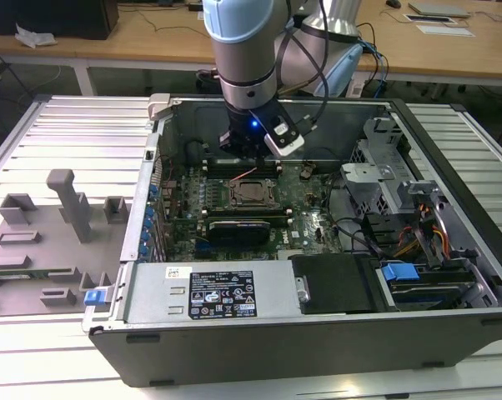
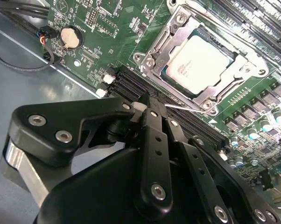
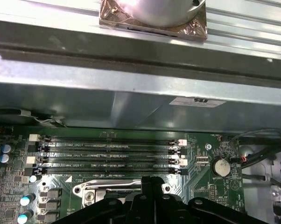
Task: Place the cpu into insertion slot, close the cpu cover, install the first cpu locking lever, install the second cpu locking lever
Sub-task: 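Install the first cpu locking lever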
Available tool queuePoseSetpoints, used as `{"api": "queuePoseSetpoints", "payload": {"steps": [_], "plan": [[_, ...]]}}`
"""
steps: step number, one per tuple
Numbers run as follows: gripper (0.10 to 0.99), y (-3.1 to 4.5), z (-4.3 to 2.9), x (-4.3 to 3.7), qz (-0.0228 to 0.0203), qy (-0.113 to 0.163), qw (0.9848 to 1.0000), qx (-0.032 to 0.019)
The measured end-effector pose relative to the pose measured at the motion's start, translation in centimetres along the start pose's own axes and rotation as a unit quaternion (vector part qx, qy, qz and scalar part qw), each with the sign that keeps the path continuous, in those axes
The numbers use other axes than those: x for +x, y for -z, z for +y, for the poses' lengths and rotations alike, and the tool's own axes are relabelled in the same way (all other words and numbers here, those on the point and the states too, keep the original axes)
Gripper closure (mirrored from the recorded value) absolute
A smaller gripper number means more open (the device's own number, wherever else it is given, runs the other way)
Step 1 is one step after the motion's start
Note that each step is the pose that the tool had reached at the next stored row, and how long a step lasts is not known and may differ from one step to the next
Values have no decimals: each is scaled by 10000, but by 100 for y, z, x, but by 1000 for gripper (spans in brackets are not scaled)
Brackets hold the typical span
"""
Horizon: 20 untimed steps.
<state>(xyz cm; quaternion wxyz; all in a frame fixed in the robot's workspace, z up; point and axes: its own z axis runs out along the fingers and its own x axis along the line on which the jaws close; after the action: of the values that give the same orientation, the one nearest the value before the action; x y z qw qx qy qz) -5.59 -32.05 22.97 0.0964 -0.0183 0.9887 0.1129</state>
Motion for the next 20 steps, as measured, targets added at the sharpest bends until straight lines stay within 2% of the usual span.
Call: {"api": "queuePoseSetpoints", "payload": {"steps": [7, 12, 15, 18, 20], "plan": [[980, -21, 75, 45, -6, -24, 10000, 7], [980, -61, 74, 57, -27, -18, 10000, 61], [980, -65, 74, 58, -30, -18, 10000, 62], [980, -82, 70, 62, -42, -7, 9999, 99], [980, -82, 69, 62, -40, -5, 9999, 105]]}}
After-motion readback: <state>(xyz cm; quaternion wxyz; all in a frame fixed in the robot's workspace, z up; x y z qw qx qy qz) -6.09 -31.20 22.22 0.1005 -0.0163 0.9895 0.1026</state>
